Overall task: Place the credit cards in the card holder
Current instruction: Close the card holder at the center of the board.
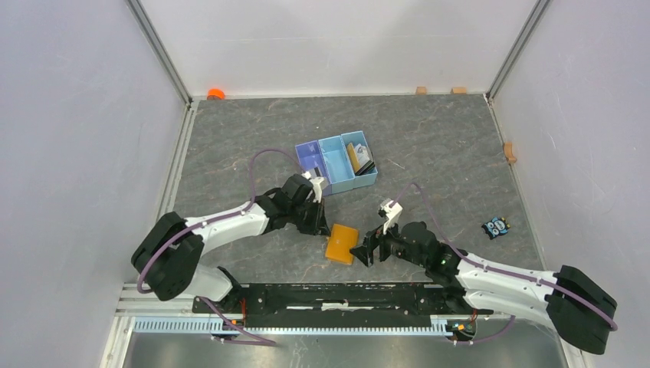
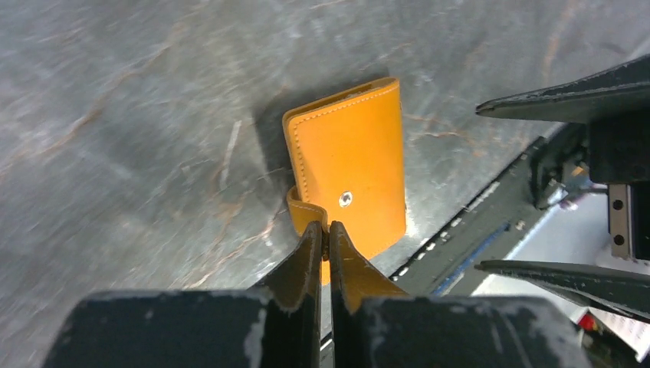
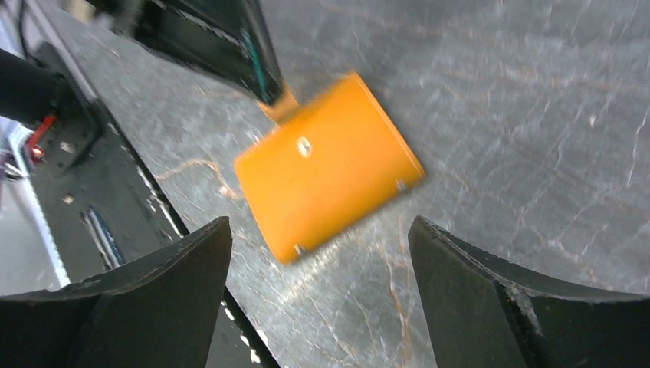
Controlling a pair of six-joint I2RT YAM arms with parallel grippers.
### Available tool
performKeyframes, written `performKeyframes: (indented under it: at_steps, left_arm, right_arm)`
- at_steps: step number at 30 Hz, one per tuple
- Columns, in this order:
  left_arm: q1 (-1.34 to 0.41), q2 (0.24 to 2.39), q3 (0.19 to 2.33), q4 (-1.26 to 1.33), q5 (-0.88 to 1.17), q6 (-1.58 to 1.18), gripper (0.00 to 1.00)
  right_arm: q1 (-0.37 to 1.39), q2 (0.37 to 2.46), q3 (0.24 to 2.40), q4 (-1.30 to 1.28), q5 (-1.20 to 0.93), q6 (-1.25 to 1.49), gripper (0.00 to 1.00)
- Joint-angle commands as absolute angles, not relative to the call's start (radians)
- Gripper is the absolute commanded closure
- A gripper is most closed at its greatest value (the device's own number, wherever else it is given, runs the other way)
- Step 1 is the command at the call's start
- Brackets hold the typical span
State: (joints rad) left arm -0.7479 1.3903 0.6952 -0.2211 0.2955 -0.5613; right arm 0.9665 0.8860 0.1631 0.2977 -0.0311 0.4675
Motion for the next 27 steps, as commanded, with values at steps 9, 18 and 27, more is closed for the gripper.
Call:
performKeyframes:
  at_steps: [9, 18, 27]
  left_arm:
    - [-0.744, 1.454, 0.805, -0.209, 0.506, -0.433, 0.91]
    - [-0.743, 1.513, 0.841, -0.295, 0.581, -0.283, 0.90]
    - [-0.741, 1.481, 0.858, -0.339, 0.545, -0.327, 0.88]
  right_arm:
    - [0.963, 0.774, -0.009, 0.612, 0.080, 0.508, 0.11]
    - [0.965, 0.867, -0.117, 0.910, -0.092, 0.422, 0.39]
    - [0.985, 1.070, -0.176, 1.212, -0.090, 0.359, 0.35]
